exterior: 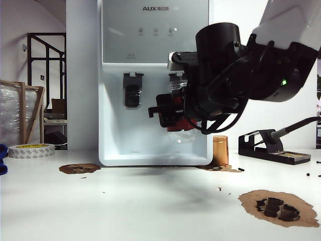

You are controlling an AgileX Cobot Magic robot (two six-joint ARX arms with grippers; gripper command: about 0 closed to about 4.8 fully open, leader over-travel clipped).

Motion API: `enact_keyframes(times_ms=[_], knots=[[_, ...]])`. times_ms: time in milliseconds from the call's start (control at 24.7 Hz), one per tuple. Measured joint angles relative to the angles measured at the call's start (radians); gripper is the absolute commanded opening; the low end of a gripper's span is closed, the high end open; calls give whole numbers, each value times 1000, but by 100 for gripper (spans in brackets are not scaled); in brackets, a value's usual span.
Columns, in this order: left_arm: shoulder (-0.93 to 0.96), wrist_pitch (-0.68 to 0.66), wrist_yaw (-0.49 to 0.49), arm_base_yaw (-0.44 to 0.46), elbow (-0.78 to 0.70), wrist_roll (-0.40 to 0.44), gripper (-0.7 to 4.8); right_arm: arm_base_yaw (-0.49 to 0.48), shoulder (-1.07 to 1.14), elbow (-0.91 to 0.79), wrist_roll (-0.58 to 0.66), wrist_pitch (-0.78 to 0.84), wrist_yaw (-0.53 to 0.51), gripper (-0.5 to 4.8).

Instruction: Pick up the water bottle with two loops of red belts, then reach the front water dispenser and gently press the gray-black baffle horizontally to get a little water.

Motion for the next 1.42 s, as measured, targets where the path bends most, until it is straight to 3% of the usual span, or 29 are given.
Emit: enact_keyframes(times_ms=[689, 851, 1094, 1256, 1419], knots=[[-1, 0, -1, 0, 0, 20, 479, 153, -106, -151, -3, 6, 139, 140], [-1, 0, -1, 0, 0, 23, 479, 228, -130, -212, -3, 63, 204, 127], [-1, 2, 0, 0, 3, 23, 479, 348, -130, -306, 37, 174, 209, 128], [-1, 2, 0, 0, 3, 23, 479, 355, -130, -335, 61, 206, 101, 127], [-1, 2, 0, 0, 3, 23, 479, 355, -125, -351, 99, 210, -125, 128]])
